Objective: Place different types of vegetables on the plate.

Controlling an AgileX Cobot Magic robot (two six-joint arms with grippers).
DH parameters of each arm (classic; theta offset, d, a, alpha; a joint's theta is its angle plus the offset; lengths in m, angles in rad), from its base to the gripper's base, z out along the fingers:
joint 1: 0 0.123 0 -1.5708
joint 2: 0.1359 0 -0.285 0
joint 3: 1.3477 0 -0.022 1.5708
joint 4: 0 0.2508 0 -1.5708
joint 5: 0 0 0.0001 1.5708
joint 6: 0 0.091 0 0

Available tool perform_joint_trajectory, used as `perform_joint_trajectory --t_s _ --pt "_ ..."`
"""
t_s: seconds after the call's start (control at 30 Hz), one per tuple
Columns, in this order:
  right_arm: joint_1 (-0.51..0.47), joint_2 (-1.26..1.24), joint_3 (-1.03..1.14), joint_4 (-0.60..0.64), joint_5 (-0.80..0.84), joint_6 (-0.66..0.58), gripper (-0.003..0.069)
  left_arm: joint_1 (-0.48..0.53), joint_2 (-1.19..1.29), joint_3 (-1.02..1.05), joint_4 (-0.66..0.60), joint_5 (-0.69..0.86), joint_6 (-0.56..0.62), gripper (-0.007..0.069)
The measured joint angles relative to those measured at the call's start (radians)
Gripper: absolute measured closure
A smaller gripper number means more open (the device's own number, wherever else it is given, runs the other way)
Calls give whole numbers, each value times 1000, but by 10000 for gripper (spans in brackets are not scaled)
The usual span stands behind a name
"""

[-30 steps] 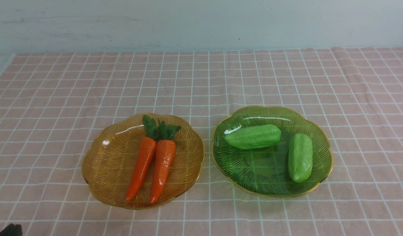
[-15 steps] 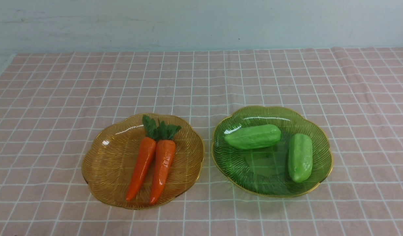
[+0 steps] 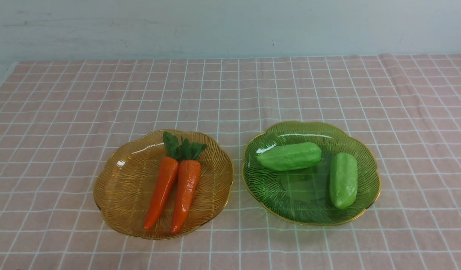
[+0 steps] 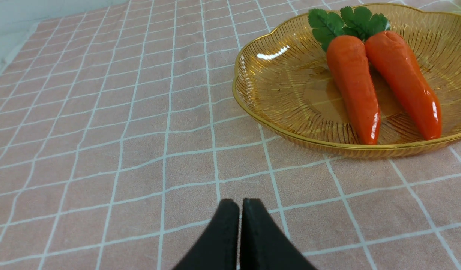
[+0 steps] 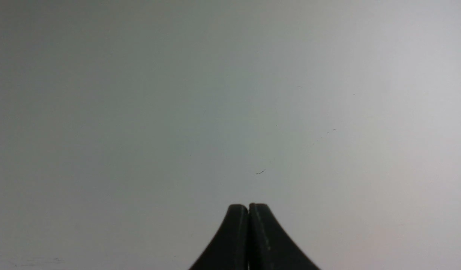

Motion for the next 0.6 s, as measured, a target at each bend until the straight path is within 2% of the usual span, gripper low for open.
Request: perform_joint_trajectory --t_s 0.17,0.33,0.5,0.53,0.6 --pt "0 0 0 -38 11 -30 674 0 0 0 0 0 1 628" --pt "-13 0 0 -123 170 -70 674 0 0 0 0 0 1 628" --pt "-69 0 17 -166 326 -75 674 0 0 0 0 0 1 628" --pt "-111 0 51 -176 383 -75 674 0 0 0 0 0 1 628" --pt "-151 0 112 -176 396 -75 674 0 0 0 0 0 1 628"
